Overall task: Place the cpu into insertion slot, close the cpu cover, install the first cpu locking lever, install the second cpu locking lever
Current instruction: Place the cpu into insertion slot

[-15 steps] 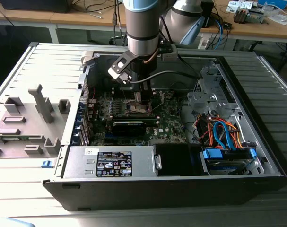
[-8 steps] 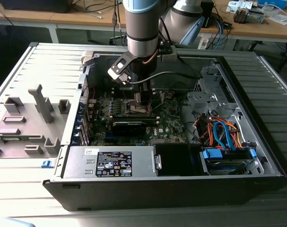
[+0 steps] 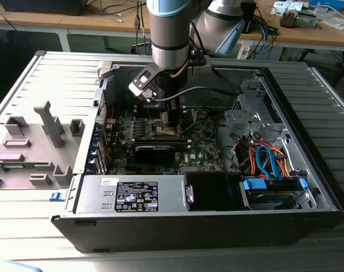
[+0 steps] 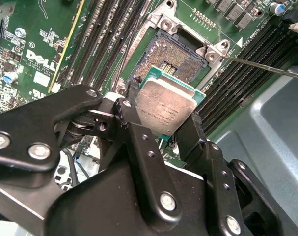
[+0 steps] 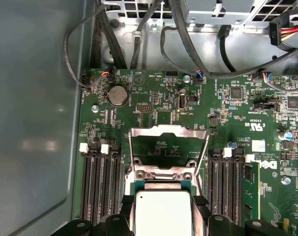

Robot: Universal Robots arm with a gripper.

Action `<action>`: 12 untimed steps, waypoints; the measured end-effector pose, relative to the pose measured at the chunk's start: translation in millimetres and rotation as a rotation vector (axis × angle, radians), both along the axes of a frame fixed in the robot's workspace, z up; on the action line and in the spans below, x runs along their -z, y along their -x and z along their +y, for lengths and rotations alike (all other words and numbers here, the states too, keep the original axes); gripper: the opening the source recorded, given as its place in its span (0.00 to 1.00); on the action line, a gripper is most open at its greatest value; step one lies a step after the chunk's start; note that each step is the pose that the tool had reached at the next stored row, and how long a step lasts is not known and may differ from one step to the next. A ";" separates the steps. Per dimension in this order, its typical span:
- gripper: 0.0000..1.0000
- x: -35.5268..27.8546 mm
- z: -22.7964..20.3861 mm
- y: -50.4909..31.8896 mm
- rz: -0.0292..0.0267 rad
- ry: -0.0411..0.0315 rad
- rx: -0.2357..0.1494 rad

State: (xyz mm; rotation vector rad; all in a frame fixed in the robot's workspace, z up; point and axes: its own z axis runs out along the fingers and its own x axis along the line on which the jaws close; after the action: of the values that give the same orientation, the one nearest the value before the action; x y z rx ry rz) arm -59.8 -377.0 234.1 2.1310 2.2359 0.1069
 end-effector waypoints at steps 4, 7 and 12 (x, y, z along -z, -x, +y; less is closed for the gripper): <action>0.55 0.8 0.0 0.3 0.0000 0.0000 0.000; 0.55 1.2 0.0 0.5 0.0000 0.0000 0.000; 0.55 2.2 0.0 0.9 0.0000 0.0000 0.000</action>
State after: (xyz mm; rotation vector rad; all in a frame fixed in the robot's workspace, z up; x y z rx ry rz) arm -60.7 -377.0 231.9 2.1310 2.2359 0.1069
